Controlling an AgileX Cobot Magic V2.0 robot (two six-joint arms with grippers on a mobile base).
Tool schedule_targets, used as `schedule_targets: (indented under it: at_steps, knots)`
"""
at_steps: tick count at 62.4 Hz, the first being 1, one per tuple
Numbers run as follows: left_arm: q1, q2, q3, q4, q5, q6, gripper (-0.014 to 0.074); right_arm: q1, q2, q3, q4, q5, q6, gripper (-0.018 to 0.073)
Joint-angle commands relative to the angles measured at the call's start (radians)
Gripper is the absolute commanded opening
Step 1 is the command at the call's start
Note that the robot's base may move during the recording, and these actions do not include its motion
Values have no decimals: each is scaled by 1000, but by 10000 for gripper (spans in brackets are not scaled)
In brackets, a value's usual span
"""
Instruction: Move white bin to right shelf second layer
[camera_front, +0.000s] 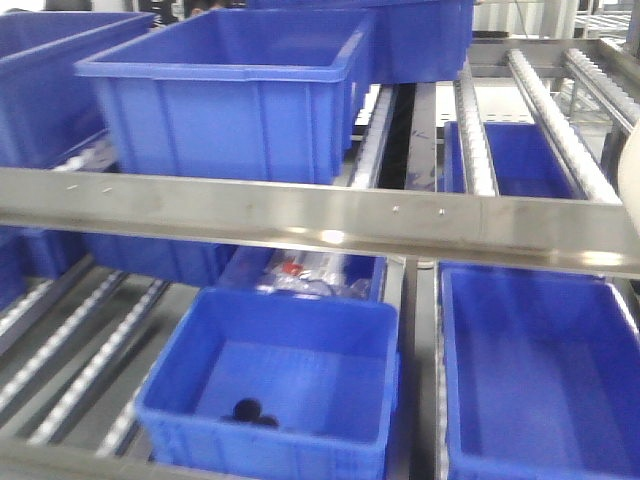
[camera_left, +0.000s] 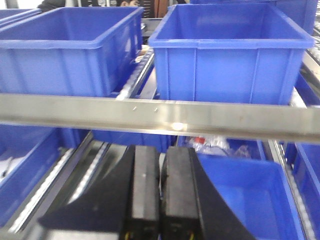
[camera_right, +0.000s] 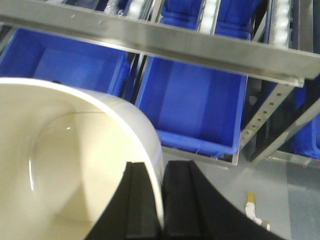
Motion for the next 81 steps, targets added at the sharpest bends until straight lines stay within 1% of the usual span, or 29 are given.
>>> schedule_targets:
  at_steps: [1, 81]
  knots:
    - [1, -19, 29, -8, -83, -5, 85, -7, -4, -34, -1, -85, -3, 55]
    - [1, -19, 29, -8, -83, -5, 85, -7, -4, -34, -1, -85, -3, 55]
